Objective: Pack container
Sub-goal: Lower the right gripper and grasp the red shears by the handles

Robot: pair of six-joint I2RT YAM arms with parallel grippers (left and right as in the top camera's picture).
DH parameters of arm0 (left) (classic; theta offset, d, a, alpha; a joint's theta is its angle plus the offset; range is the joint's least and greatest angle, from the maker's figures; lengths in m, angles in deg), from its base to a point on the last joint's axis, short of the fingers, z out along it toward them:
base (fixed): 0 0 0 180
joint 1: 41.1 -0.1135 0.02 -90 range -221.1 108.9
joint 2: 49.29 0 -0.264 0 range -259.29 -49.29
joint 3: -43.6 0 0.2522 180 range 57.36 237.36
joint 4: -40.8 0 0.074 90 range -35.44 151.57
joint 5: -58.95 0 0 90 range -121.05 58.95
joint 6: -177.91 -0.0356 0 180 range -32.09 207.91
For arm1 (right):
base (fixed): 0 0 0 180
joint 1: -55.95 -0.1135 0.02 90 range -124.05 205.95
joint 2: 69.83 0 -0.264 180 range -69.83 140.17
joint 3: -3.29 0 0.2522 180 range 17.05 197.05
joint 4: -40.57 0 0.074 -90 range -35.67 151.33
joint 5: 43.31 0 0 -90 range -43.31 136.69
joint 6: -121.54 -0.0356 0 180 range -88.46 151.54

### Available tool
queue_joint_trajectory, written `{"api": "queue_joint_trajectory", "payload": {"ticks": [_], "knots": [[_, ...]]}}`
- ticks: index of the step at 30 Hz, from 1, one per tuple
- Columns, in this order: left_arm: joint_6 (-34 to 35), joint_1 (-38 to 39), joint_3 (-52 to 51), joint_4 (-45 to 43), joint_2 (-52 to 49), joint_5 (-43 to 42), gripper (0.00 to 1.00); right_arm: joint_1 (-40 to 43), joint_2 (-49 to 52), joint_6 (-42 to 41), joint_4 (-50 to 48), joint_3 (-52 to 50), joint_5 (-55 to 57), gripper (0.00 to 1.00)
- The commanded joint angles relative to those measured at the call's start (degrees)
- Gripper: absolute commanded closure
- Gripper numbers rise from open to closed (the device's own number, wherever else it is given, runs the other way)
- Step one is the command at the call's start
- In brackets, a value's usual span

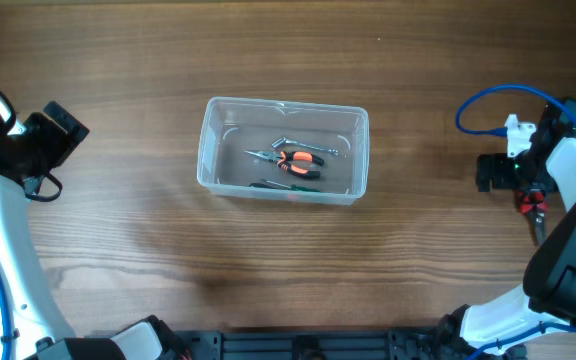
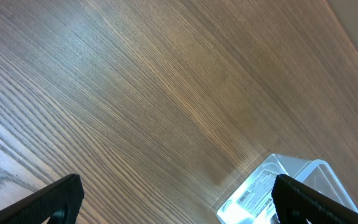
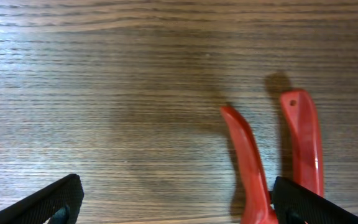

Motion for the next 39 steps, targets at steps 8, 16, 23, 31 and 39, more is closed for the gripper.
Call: {"api": "queue_joint_trajectory", "payload": {"ticks": [8, 16, 23, 31, 39], "knots": [[0.5, 0.3, 0.4, 0.2, 0.2, -0.9, 0.0, 2.6, 5.7, 0.0, -0.6, -0.5, -2.7, 0.06], [0.5, 0.3, 0.4, 0.7, 0.2, -0.9, 0.0, 2.6, 8.6, -0.9, -0.7, -0.5, -2.6, 0.14], [0.5, 0.3, 0.4, 0.7, 0.2, -0.9, 0.0, 2.6, 8.6, -0.9, -0.6, -0.5, -2.6, 0.36], [0.5, 0.3, 0.4, 0.7, 0.2, -0.9, 0.0, 2.6, 8.6, -0.9, -0.6, -0.5, -2.6, 0.5], [0.5, 0.3, 0.4, 0.7, 0.2, -0.9, 0.0, 2.6, 8.6, -0.8, -0.6, -0.5, -2.6, 0.6]]}}
